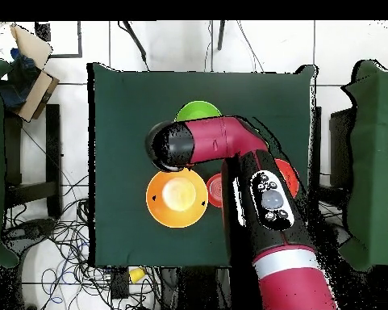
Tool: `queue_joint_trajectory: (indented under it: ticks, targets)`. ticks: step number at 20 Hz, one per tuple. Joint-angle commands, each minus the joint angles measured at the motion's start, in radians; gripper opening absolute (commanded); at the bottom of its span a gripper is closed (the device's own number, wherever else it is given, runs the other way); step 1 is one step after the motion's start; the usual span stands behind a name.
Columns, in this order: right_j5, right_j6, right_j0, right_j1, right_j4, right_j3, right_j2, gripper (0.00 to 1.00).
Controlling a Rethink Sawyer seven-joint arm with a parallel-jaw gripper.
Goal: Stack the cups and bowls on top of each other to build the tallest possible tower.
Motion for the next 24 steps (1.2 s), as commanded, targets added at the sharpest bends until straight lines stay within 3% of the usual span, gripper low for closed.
queue_joint_trajectory:
  ticks: [1,9,24]
  targets:
    - [-0.021,-0.054,0.012,0.005,-0.076,0.027,-0.026,0.0]
    - [0.059,-0.118,0.004,0.044,-0.091,-0.089,-0.02,0.0]
    - [0.05,-0.136,-0.008,0.033,-0.093,-0.075,-0.012,0.0]
